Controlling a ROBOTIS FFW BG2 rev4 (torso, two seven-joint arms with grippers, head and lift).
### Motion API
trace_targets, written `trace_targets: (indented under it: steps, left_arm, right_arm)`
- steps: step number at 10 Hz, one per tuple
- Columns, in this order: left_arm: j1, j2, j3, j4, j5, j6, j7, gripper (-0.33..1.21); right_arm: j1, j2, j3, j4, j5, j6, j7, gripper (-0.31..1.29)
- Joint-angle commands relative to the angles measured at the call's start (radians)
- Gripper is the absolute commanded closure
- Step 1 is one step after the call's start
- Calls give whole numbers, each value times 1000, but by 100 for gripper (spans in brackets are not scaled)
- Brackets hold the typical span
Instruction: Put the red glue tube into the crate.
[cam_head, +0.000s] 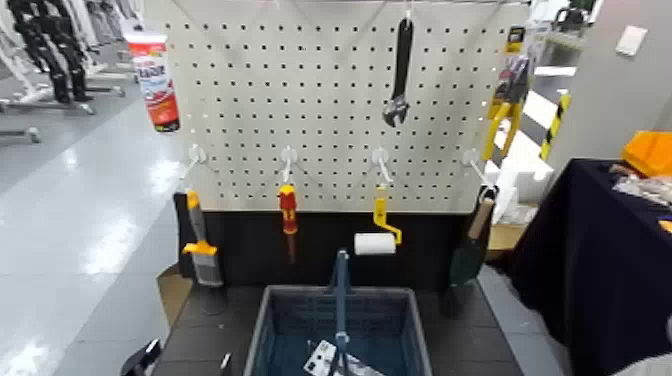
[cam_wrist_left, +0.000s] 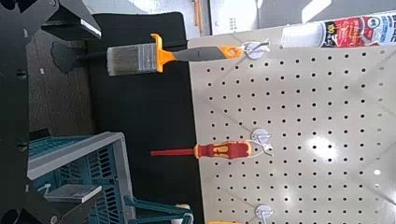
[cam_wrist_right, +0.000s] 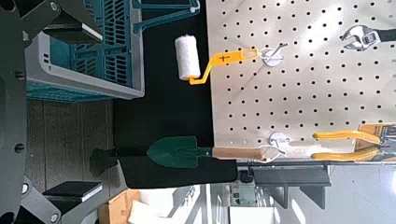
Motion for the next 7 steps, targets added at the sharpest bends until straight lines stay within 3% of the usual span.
trace_targets:
  steps: [1, 7]
  left_arm:
    - [-3, -32, -1, 0, 0, 2, 0, 14]
    - [-29, -21, 25, -9, 11, 32, -37, 16]
  right_arm:
    - [-3, 1, 0, 1, 0, 0, 0, 18]
    - [-1, -2, 2, 1, -5, -3, 0, 18]
